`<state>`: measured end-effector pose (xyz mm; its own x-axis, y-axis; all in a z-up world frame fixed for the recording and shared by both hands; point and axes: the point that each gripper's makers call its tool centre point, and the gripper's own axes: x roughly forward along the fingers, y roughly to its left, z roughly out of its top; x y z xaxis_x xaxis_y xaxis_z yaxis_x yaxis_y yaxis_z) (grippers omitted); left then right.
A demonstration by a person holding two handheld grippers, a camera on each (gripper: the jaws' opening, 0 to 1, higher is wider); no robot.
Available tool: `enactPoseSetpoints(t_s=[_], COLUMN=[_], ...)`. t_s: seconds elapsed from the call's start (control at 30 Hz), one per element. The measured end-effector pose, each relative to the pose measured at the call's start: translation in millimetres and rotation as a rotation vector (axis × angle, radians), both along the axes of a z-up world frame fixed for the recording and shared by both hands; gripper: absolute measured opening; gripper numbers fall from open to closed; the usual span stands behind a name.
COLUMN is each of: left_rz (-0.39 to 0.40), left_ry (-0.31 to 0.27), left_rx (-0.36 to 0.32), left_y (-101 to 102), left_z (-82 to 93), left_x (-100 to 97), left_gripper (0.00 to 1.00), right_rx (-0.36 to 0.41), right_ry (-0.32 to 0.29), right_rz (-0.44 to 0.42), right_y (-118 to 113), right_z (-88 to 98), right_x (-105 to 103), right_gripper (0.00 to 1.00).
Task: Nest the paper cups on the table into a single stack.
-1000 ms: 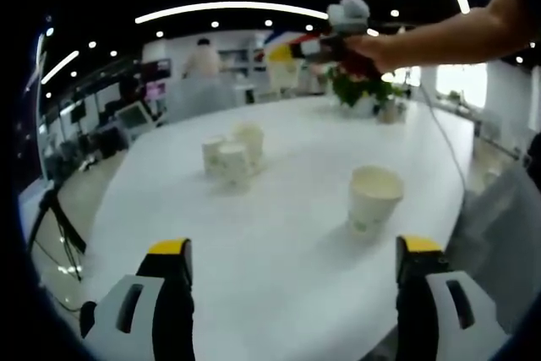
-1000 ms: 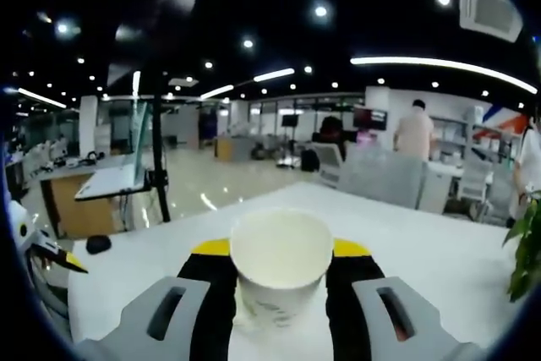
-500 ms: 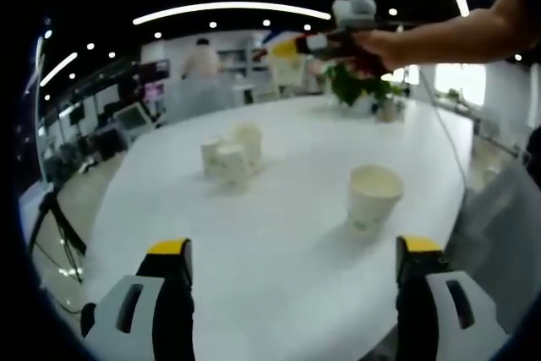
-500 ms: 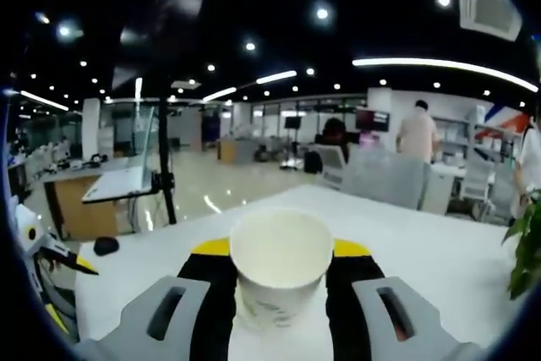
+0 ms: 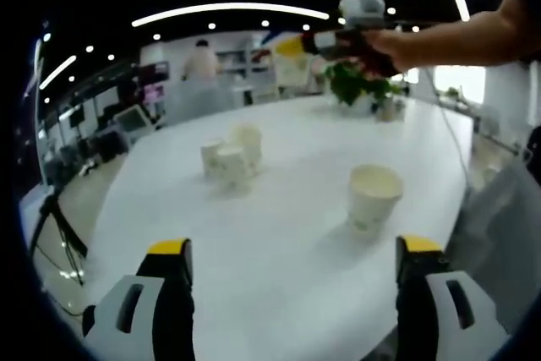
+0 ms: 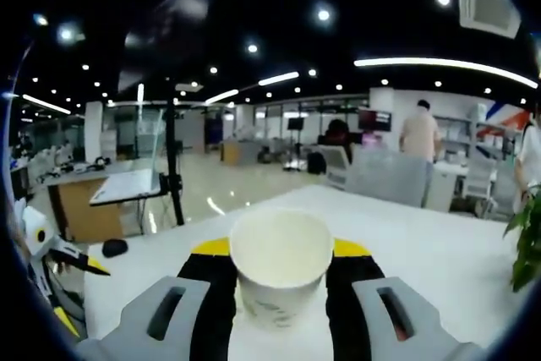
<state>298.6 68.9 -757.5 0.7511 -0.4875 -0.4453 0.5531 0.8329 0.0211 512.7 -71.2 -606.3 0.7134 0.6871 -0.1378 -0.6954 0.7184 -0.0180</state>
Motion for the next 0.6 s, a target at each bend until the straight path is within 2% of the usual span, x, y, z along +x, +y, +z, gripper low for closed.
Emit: enactPoseSetpoints(t_s=[0.3,0.6], left_rz=[-0.012,-0.008], left_ry=[0.001,-0.002], left_rx=[0.006,0.009], left_y=[-2.2,-2.9], left_z=[-0.3,2.5], left_x=[-1.8,-2.6], left_gripper=[0.99,0.99], right_rx=[0.002,0.018], right_ry=[0.005,0.004], right_rz=[-0.002,0.005], right_y=[-4.9,-8.0], right_z=[-3.3,1.8], right_x=[-9.7,-22.3], right_gripper=[0.38,0.38])
